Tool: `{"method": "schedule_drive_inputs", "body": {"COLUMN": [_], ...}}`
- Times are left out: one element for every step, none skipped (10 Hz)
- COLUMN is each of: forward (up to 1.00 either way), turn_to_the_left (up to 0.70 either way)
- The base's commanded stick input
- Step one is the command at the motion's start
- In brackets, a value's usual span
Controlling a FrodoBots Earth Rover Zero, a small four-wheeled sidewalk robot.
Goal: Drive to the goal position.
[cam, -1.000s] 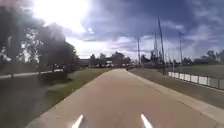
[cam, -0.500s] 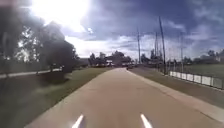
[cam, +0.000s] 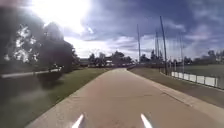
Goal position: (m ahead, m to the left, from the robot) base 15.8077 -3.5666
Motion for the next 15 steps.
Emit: {"method": "schedule_drive_inputs", "body": {"forward": [1.00, 1.00, 1.00, 1.00, 1.00, 1.00, 1.00, 1.00, 1.00, 1.00, 1.00, 1.00, 1.00, 1.00, 1.00], "turn_to_the_left": [0.00, 0.00, 0.00, 0.00, 0.00, 0.00, 0.00, 0.00, 0.00, 0.00, 0.00, 0.00, 0.00, 0.00, 0.00]}}
